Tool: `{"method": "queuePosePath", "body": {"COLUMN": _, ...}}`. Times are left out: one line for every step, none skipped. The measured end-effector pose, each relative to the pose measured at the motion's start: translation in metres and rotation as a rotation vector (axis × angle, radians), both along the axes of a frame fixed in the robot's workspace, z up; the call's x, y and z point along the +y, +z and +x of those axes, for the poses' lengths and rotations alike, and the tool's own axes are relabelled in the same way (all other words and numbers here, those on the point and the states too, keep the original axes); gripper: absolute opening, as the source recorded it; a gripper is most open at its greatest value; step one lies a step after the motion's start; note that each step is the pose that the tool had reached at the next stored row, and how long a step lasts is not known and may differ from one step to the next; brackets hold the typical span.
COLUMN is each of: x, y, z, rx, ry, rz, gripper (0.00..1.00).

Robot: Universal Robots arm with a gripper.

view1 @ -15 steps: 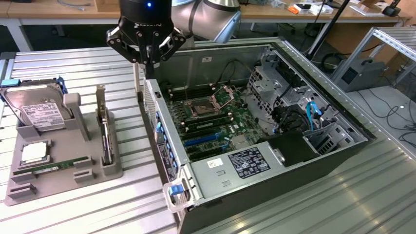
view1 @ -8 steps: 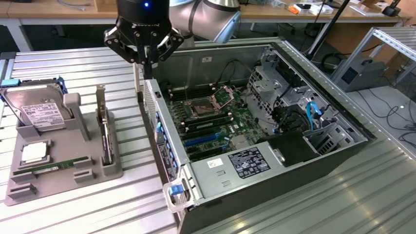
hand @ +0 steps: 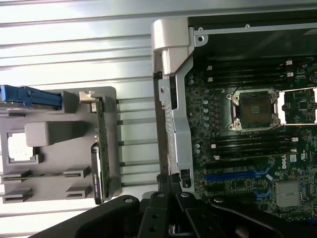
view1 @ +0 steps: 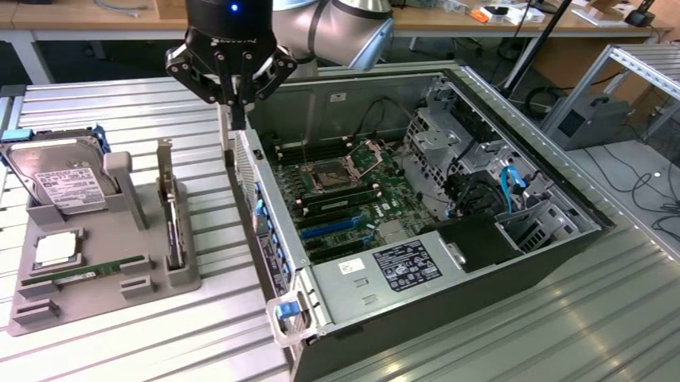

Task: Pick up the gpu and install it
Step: 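Reach for the gpu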

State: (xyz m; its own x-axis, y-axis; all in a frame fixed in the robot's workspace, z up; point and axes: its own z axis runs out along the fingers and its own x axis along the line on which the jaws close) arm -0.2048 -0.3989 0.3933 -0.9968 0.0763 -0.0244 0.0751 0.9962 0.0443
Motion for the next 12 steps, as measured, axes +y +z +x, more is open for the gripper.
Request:
{"method": "queuePosePath", "body": {"x": 0.0000, "y": 0.0000, "z": -0.0012, "rx": 0.0000, "ry": 0.000, "rz": 0.0000, "gripper": 0.11}}
{"method": "queuePosePath", "body": {"x": 0.0000, "y": 0.0000, "z": -0.0023, "rx": -0.0001, "ry": 0.000, "rz": 0.0000, "gripper": 0.11}}
{"method": "queuePosePath", "body": {"x": 0.0000, "y": 0.0000, "z": -0.0035, "rx": -0.0001, "ry": 0.000, "rz": 0.0000, "gripper": 0.11}}
{"method": "queuePosePath", "body": {"x": 0.0000, "y": 0.0000, "z": -0.0041, "rx": -0.0001, "ry": 0.000, "rz": 0.0001, "gripper": 0.11}}
{"method": "queuePosePath", "body": {"x": 0.0000, "y": 0.0000, "z": -0.0049, "rx": 0.0000, "ry": 0.000, "rz": 0.0000, "gripper": 0.11}}
{"method": "queuePosePath", "body": {"x": 0.0000, "y": 0.0000, "z": -0.0059, "rx": 0.0000, "ry": 0.000, "rz": 0.0000, "gripper": 0.11}}
{"method": "queuePosePath", "body": {"x": 0.0000, "y": 0.0000, "z": -0.0064, "rx": -0.0001, "ry": 0.000, "rz": 0.0001, "gripper": 0.11}}
{"method": "queuePosePath", "body": {"x": 0.0000, "y": 0.0000, "z": -0.0070, "rx": 0.0000, "ry": 0.000, "rz": 0.0000, "gripper": 0.11}}
{"method": "queuePosePath", "body": {"x": 0.0000, "y": 0.0000, "z": -0.0074, "rx": -0.0001, "ry": 0.000, "rz": 0.0001, "gripper": 0.11}}
{"method": "queuePosePath", "body": {"x": 0.0000, "y": 0.0000, "z": -0.0078, "rx": 0.0000, "ry": 0.000, "rz": 0.0000, "gripper": 0.11}}
{"method": "queuePosePath", "body": {"x": 0.0000, "y": 0.0000, "z": -0.0081, "rx": -0.0001, "ry": 0.000, "rz": 0.0000, "gripper": 0.11}}
{"method": "queuePosePath", "body": {"x": 0.0000, "y": 0.0000, "z": -0.0084, "rx": -0.0001, "ry": 0.000, "rz": 0.0000, "gripper": 0.11}}
